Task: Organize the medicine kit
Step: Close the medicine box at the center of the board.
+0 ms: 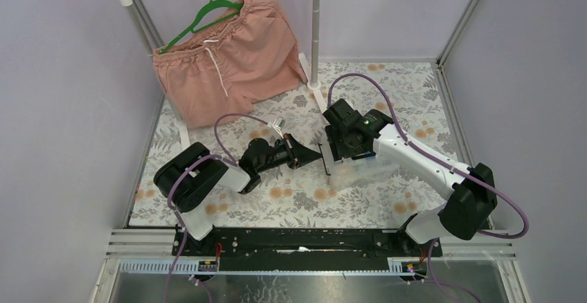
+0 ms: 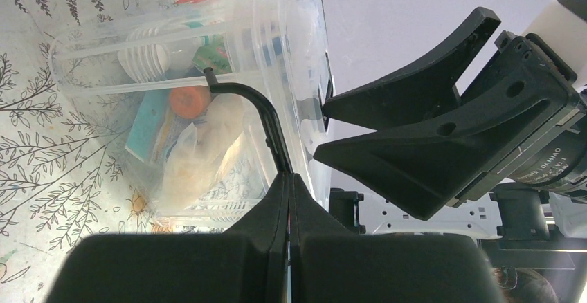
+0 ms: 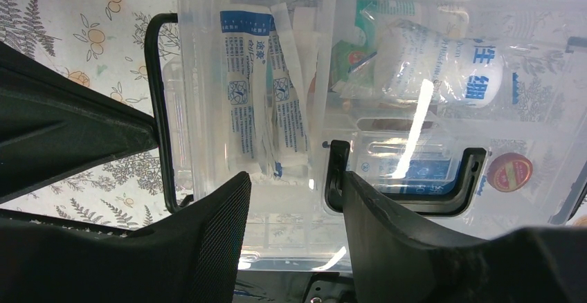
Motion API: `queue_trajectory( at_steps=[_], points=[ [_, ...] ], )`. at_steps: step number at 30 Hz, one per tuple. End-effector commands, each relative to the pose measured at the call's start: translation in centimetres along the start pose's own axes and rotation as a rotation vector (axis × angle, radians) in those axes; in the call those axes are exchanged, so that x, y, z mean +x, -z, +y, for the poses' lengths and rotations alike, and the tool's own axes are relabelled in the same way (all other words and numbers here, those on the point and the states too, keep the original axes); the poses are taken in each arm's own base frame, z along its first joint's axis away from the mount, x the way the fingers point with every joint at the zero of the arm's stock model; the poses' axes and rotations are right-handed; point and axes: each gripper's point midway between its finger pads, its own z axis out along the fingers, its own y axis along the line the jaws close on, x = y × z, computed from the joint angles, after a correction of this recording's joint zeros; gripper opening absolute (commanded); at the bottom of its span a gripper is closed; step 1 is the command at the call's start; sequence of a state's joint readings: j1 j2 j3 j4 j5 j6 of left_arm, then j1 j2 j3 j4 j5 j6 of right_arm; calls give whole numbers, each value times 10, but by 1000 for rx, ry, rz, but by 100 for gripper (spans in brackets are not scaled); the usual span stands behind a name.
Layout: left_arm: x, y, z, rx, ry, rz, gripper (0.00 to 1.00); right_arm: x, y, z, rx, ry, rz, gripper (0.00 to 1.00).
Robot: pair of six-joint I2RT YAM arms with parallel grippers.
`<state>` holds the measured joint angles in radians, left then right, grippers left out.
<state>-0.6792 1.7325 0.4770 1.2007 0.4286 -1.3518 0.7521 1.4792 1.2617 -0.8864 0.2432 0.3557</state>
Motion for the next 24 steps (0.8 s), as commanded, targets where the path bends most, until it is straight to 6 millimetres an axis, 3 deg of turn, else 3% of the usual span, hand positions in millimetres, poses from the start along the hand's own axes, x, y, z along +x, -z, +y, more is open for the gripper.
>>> queue_trajectory(
  at_steps=[1,17,24],
  points=[
    [2,-14,-37,122,-55,10,0,64,-32,17,-30,62,255,57],
    [13,-26,-44,153,-53,33,0,67,-34,20,-39,59,265,57],
    [-1,-16,-48,118,-100,-21,0,64,-33,19,-41,43,238,57]
  ],
)
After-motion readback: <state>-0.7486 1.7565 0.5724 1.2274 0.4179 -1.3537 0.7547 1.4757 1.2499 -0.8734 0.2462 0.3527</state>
